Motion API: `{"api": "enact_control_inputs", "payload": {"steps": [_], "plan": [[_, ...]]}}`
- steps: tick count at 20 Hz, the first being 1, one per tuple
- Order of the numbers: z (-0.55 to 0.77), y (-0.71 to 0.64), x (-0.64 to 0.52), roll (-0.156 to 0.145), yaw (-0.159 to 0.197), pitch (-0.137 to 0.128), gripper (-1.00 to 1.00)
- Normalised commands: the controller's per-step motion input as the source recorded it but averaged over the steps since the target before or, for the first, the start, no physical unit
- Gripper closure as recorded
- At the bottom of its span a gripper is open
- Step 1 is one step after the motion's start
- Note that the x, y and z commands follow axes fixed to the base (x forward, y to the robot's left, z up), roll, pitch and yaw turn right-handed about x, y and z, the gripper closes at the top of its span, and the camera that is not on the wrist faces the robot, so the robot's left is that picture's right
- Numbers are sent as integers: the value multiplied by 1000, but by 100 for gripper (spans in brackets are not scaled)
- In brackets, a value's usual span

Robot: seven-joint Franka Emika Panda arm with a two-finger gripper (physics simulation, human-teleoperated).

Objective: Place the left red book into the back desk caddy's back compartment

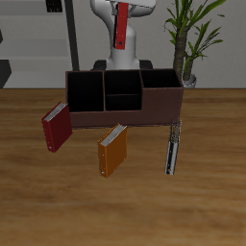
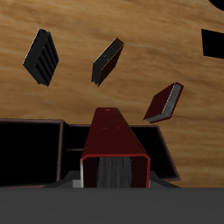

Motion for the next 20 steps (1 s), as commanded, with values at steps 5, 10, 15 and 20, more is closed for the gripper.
{"api": "enact_control_inputs", "payload": {"steps": [5, 10, 15, 20], "plan": [[-187, 54, -232, 16, 12, 28, 100], [-28, 216, -341, 38, 72, -26, 100], [-12, 105, -199, 24, 177, 8, 100], [26, -204, 15, -41, 204, 15, 100]]}}
